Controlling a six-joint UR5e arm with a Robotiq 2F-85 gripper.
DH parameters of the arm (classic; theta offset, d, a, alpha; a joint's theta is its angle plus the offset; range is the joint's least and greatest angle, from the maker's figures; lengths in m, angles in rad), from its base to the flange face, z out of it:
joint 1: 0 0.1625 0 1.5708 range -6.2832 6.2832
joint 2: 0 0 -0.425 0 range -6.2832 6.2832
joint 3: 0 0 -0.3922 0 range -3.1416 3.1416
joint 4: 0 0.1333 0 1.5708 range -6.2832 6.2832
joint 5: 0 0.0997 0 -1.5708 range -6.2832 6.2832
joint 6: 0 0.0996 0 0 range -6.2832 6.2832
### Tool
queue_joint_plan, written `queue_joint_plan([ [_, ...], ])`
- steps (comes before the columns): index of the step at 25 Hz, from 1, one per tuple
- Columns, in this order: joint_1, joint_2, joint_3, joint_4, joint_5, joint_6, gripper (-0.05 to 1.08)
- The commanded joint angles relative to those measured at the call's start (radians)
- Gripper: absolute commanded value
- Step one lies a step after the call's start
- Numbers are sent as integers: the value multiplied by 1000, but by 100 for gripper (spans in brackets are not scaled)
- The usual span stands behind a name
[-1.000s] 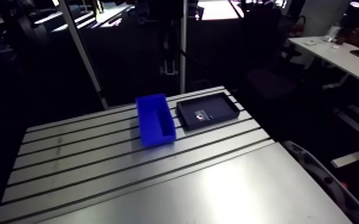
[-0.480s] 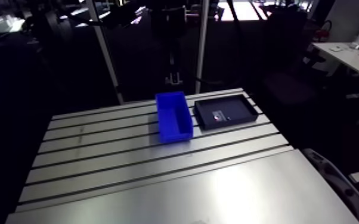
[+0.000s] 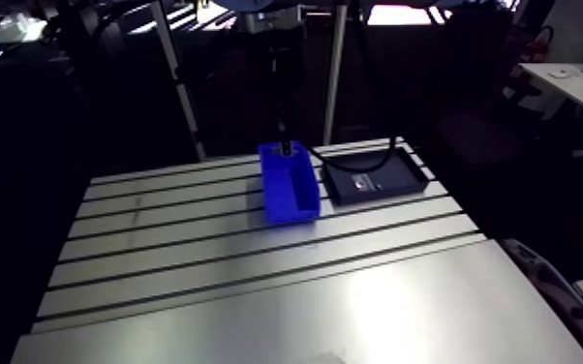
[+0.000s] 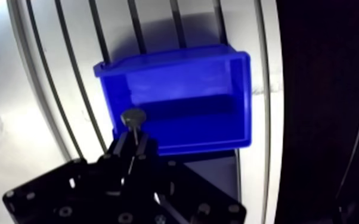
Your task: Pick up the M10 bolt from the tray and put it into the blue bin.
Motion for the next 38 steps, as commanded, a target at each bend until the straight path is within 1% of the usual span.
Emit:
queue_joint_plan([
  [1,0,46,7,-56,-4,3,106],
  [9,-4,103,1,-84,-4,13,106],
  [23,-14,139,-2,-98,-3,14,105],
  [28,-14,164,-2,-102,-3,22,105],
  [31,-13,179,-2,-132,-6,29,105],
  [37,-11,207,-5,-139,-7,37,105],
  [38,-11,208,-5,-139,-10,42,105],
])
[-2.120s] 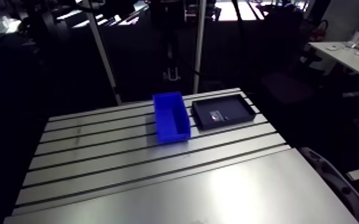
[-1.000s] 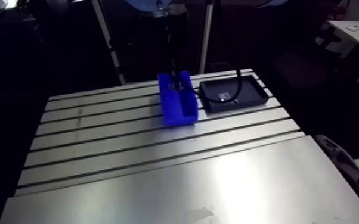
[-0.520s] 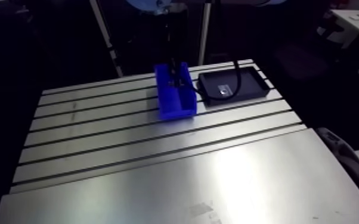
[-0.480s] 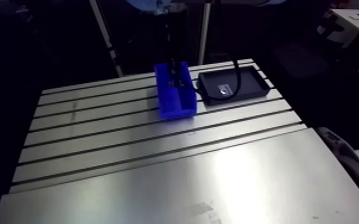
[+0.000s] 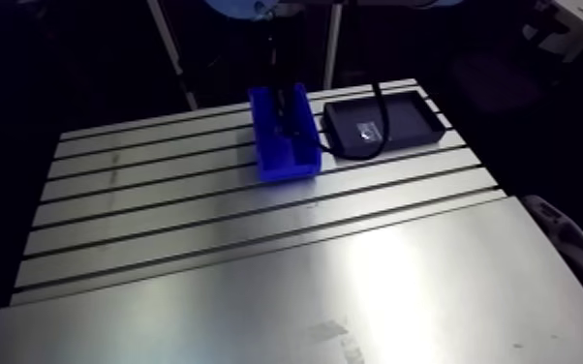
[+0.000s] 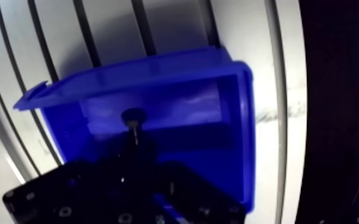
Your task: Pick up the M10 bolt from the tray and put it into the blue bin.
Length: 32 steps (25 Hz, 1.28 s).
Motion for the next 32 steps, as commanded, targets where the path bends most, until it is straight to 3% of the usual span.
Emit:
queue_joint_plan([
  [1,1,23,-1,-9,-10,13,105],
  [2,2,29,-3,-10,-18,14,105],
  [6,2,34,-6,-9,-20,19,102],
  [7,4,34,-6,-9,-18,20,88],
  [8,9,34,-3,-9,-20,20,32],
  [9,13,34,2,-9,-18,19,0],
  [18,24,-94,3,5,-12,0,0],
  [25,16,-230,-43,123,-17,16,0],
  [27,15,-267,-51,178,-21,83,0],
  [32,24,-333,-103,309,-26,445,0],
])
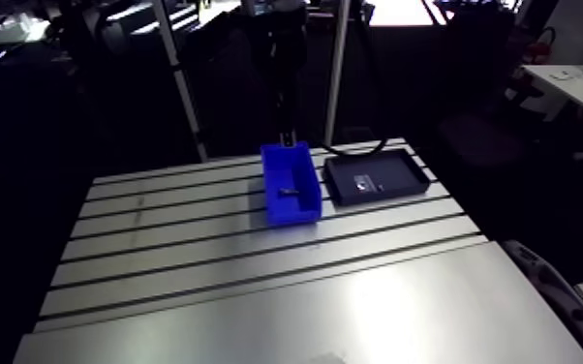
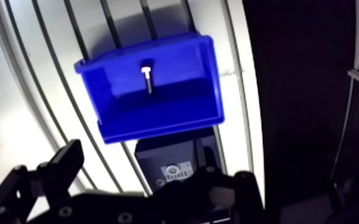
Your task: Pick up the M10 bolt from the tray and put it into the blue bin.
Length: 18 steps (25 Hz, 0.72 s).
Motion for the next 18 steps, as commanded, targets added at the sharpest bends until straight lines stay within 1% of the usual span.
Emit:
queue_joint_plan([
  [1,6,-134,-77,212,-5,451,0],
  [2,4,-140,-94,244,-3,540,0],
  [3,4,-142,-106,264,0,588,0],
  [5,-3,-153,-137,317,12,707,0],
  [6,-3,-156,-154,341,27,767,0],
  [7,-3,-157,-168,358,35,809,0],
  [9,-2,-163,-197,403,37,924,0],
  [12,-3,-163,-237,467,43,1046,0],
  [15,-3,-163,-261,515,55,1171,0],
  [18,-6,-160,-309,581,86,1254,0],
])
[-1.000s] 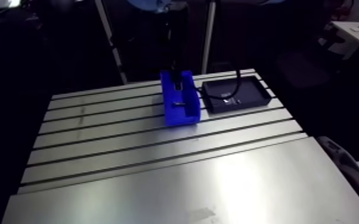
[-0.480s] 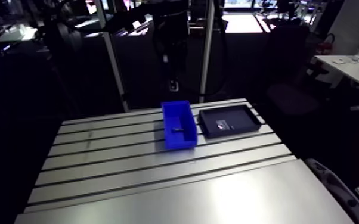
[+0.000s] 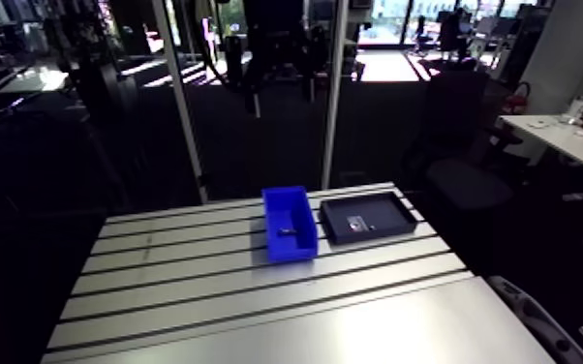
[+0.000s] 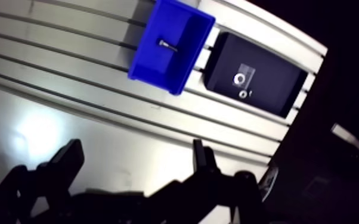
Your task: Pick up the M10 bolt from the tray and put it into the blue bin.
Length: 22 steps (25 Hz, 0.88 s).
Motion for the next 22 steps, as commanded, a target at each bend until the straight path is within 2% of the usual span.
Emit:
queue_joint_plan([
  [1,-7,-3,-107,160,63,259,0],
  [3,-21,-3,-139,182,104,266,0],
  [5,-32,-3,-165,203,116,267,0],
  [11,-27,3,-227,205,113,304,0],
  [18,-27,-3,-237,203,110,302,0],
  [22,-24,-6,-219,200,110,302,0],
])
